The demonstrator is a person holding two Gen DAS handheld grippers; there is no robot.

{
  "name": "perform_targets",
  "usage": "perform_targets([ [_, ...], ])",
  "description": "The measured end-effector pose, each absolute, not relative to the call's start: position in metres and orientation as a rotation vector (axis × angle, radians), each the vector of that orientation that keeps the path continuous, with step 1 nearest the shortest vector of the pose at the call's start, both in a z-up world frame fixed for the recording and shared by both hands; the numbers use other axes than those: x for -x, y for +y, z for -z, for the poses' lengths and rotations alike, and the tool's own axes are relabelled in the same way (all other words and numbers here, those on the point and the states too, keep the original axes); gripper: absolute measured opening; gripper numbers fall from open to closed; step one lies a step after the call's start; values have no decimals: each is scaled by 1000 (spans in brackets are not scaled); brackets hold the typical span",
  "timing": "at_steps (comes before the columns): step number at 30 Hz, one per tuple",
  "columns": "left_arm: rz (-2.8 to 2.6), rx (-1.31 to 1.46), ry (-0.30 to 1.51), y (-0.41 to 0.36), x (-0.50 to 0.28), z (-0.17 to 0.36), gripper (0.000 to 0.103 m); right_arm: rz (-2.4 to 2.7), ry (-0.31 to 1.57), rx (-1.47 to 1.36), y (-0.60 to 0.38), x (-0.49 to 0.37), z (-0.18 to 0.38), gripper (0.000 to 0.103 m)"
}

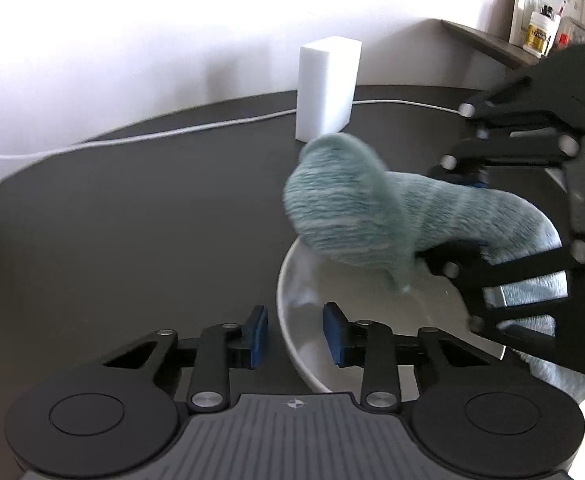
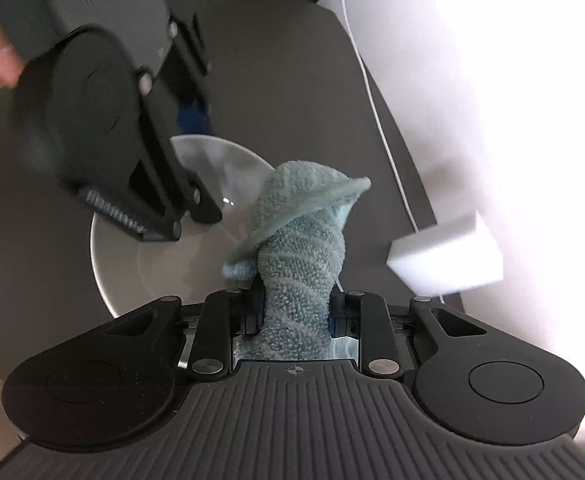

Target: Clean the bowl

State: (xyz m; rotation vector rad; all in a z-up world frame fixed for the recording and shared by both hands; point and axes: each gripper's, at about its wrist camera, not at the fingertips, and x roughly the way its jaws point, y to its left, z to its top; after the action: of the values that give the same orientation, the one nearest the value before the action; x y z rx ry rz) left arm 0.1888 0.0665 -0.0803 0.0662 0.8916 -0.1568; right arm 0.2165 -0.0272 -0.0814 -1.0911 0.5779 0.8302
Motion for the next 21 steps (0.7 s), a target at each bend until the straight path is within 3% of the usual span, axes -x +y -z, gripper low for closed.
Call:
perform_targets([
  [5,135,-23,886,69,-190,82,29,-766,697,770,-48,-237,81,27],
  [9,119,-31,873,63,-191,83,31,-640,886,289,-85,-244,84,28],
  [11,114,-52,866,59,-192,82,32,-625,959,105,-95,-238,88,41],
  [12,106,-60,870,58,-193,81,33,-616,952,96,-96,-233,86,42],
  [14,82,-59,874,57,-190,77,34,-599,889,174,-92,-220,80,56],
  [15,76,-43,861,59,-187,73,43,-577,855,192,-93,-212,73,59],
  [17,76,1,825,62,-176,59,53,-519,783,205,-99,-196,55,80],
  [19,54,-25,789,60,-165,47,82,-461,711,219,-105,-180,37,98],
  [21,22,-65,762,53,-155,37,90,-391,634,196,-115,-156,20,103],
])
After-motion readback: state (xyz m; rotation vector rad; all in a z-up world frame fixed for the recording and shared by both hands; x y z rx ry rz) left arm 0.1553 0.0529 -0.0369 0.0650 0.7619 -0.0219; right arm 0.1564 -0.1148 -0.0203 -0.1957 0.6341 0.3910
